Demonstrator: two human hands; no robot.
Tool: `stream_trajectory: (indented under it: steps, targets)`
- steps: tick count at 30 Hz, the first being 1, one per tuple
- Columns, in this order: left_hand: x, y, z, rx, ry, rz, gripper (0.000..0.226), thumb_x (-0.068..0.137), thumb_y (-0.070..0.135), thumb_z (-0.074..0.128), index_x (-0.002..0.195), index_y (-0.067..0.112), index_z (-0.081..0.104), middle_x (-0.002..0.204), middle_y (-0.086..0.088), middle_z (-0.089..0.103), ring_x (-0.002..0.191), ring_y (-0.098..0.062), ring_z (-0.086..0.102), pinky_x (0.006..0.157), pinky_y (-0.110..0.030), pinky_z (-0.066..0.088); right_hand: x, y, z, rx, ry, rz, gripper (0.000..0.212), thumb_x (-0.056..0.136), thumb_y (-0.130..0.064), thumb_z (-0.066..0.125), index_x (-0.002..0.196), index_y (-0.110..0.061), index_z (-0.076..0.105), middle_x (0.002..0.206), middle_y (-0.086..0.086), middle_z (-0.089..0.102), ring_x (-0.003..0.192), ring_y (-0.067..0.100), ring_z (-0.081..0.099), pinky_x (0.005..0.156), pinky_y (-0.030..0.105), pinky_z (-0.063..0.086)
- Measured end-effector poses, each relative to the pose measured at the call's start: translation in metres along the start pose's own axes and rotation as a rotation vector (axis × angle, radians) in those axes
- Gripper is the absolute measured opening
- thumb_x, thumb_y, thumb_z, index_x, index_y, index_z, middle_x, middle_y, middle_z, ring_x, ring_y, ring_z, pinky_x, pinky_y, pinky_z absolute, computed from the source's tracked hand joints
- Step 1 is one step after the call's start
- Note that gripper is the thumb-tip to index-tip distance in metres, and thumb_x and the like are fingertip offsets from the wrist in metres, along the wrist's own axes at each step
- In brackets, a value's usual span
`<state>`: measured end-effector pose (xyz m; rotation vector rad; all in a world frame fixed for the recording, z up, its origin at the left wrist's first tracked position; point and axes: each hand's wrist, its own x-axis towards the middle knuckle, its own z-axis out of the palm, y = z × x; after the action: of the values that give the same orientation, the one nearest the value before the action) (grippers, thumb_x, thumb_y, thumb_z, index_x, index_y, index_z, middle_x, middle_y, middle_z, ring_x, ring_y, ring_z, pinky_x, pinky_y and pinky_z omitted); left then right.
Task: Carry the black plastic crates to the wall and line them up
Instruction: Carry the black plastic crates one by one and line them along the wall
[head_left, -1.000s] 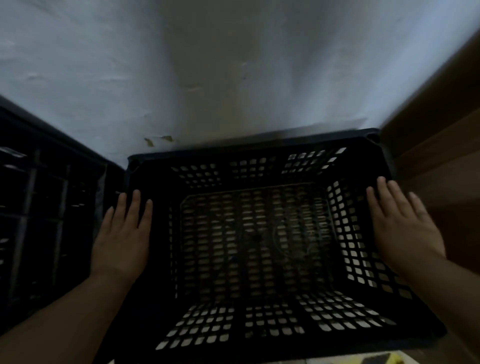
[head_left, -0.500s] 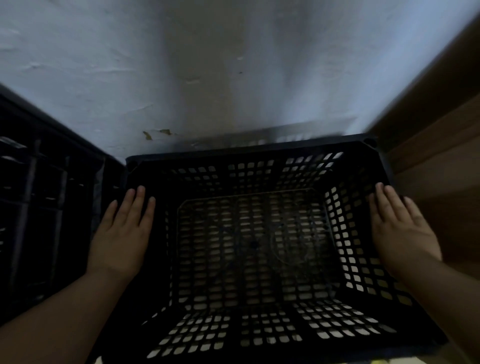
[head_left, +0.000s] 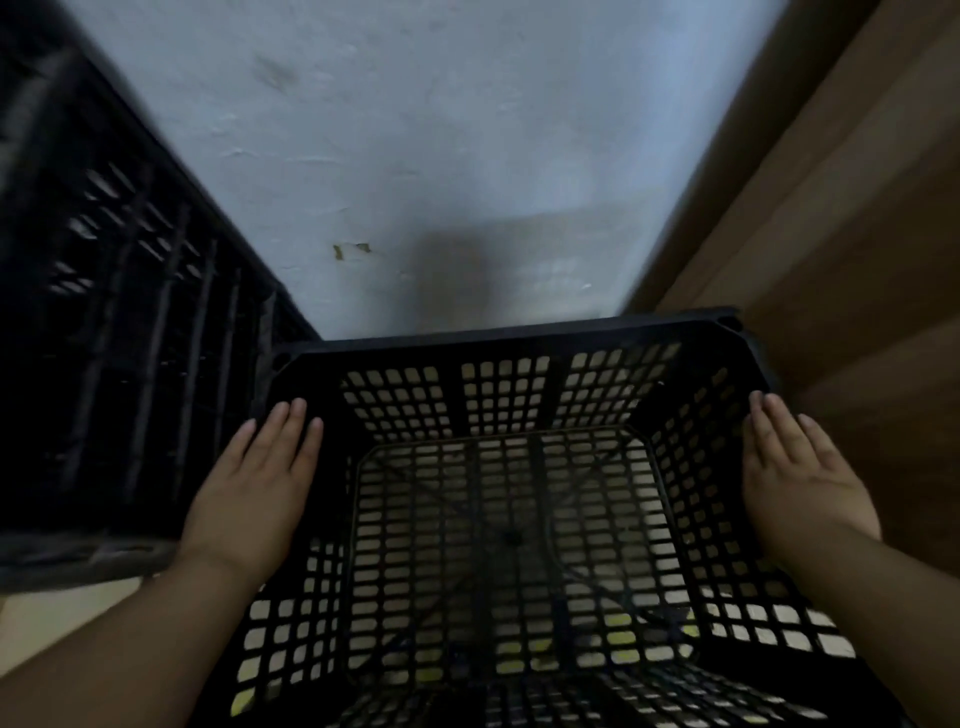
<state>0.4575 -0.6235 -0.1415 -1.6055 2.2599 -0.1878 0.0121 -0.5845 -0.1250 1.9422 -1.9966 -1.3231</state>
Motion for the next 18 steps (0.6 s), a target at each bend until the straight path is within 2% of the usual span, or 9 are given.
stream_trajectory:
  steps: [3,6,7,8,10,11,15,16,18]
  targets:
    - [-0.057,0.015,-0.011,0.049,0.055,0.039,0.083,0.060,-0.004,0.065,0.136,0.001,0.032,0.146,-0.018,0.019,0.135,-0.027,0.033,0.114,-0.032,-0.018,-0.069,0.005,0.007,-0.054,-0.084,0.016,0.057,0.096,-0.023,0.013,0.125,-0.002,-0.032,0.122,0.021,-0.050,0.073,0.037,-0.069,0.066,0.039,-0.046]
    - [-0.094,0.022,-0.025,0.021,0.064,0.045,0.083,0.055,-0.004,0.068,0.134,-0.001,0.040,0.144,-0.019,0.023,0.132,-0.030,0.039,0.114,-0.033,-0.015,-0.110,0.010,0.012,-0.006,-0.120,0.029,0.057,0.097,-0.023,0.016,0.125,-0.002,-0.029,0.129,0.022,-0.044,0.072,0.036,-0.069,0.066,0.040,-0.045]
    - [-0.106,0.023,-0.033,0.025,0.041,0.044,0.085,0.062,-0.002,0.065,0.139,0.002,0.031,0.147,-0.018,0.014,0.137,-0.028,0.029,0.112,-0.033,-0.021,-0.122,0.012,0.012,0.002,-0.128,0.032,0.057,0.097,-0.022,0.016,0.126,-0.002,-0.028,0.130,0.022,-0.043,0.072,0.036,-0.068,0.066,0.040,-0.045]
    - [-0.116,0.023,-0.042,0.018,0.079,0.038,0.085,0.072,0.002,0.057,0.144,0.007,0.012,0.149,-0.016,-0.002,0.142,-0.024,0.010,0.106,-0.033,-0.031,-0.133,0.014,0.011,0.011,-0.130,0.030,0.057,0.097,-0.021,0.017,0.128,-0.002,-0.027,0.130,0.022,-0.043,0.074,0.036,-0.068,0.065,0.040,-0.045]
    - [-0.141,0.025,-0.055,0.082,0.058,0.028,0.079,0.085,0.006,0.037,0.137,0.011,-0.023,0.142,-0.013,-0.031,0.136,-0.019,-0.022,0.090,-0.033,-0.043,-0.160,0.015,0.013,0.029,-0.123,0.043,0.058,0.097,-0.019,0.018,0.132,0.000,-0.024,0.131,0.021,-0.042,0.077,0.036,-0.067,0.067,0.040,-0.045]
    - [-0.154,0.027,-0.060,0.102,0.002,0.028,0.077,0.087,0.005,0.032,0.133,0.011,-0.030,0.138,-0.012,-0.037,0.133,-0.019,-0.029,0.085,-0.033,-0.045,-0.174,0.014,0.014,0.041,-0.119,0.054,0.057,0.096,-0.019,0.018,0.132,0.000,-0.023,0.132,0.021,-0.042,0.076,0.036,-0.068,0.069,0.041,-0.044]
    - [-0.208,0.023,-0.095,0.146,-0.086,0.012,0.078,0.090,0.006,0.031,0.127,0.008,-0.038,0.132,-0.013,-0.046,0.128,-0.020,-0.037,0.079,-0.033,-0.046,-0.233,0.014,0.012,0.022,-0.090,0.073,0.058,0.096,-0.021,0.020,0.135,0.000,-0.018,0.133,0.020,-0.039,0.071,0.037,-0.068,0.066,0.042,-0.046]
    - [-0.223,0.022,-0.107,0.157,-0.091,-0.005,0.078,0.091,0.006,0.031,0.128,0.008,-0.037,0.133,-0.012,-0.045,0.127,-0.020,-0.037,0.079,-0.033,-0.045,-0.249,0.015,0.009,0.018,-0.066,0.080,0.059,0.096,-0.021,0.020,0.138,0.001,-0.015,0.132,0.021,-0.038,0.076,0.037,-0.068,0.064,0.042,-0.046]
    - [-0.254,0.016,-0.132,0.171,-0.090,-0.030,0.077,0.091,0.005,0.031,0.129,0.008,-0.036,0.135,-0.012,-0.043,0.127,-0.020,-0.037,0.080,-0.033,-0.043,-0.282,0.021,0.000,0.020,-0.038,0.093,0.059,0.096,-0.022,0.019,0.143,-0.001,-0.009,0.132,0.020,-0.037,0.103,0.037,-0.059,0.061,0.041,-0.047]
